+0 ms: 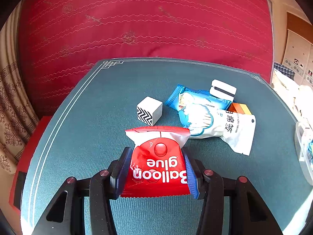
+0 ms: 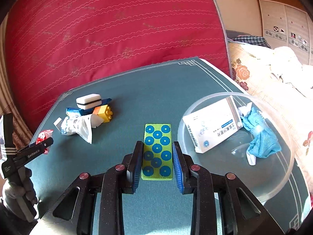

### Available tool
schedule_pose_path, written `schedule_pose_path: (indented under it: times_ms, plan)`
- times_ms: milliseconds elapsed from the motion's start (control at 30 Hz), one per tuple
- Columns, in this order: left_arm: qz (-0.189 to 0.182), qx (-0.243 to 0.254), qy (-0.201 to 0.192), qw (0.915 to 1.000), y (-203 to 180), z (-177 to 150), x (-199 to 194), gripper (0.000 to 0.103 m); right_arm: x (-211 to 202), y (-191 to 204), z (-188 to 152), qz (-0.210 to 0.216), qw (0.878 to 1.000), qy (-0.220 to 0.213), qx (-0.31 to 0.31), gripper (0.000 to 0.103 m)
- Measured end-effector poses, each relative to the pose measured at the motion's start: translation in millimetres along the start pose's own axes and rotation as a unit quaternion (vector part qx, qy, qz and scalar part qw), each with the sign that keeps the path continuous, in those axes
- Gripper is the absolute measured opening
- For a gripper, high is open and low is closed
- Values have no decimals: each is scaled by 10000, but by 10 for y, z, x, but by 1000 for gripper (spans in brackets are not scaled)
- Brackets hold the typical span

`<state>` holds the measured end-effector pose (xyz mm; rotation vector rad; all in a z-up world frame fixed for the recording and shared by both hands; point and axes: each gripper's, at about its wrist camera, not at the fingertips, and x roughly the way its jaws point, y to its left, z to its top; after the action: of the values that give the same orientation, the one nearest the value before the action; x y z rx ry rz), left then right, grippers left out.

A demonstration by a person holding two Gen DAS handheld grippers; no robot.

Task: Organize objects
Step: 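Grasp the green dotted brick with the right tool and place it in the bowl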

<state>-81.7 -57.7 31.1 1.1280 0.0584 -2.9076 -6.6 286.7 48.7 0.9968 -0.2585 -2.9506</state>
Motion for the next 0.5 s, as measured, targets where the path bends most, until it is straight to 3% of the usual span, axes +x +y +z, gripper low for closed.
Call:
schedule_pose_path:
  times_ms: [500]
  plan:
    - [0,183,55,9998,-109,-56,16,54,-175,-906,-94,-863,9945,-41,593,30]
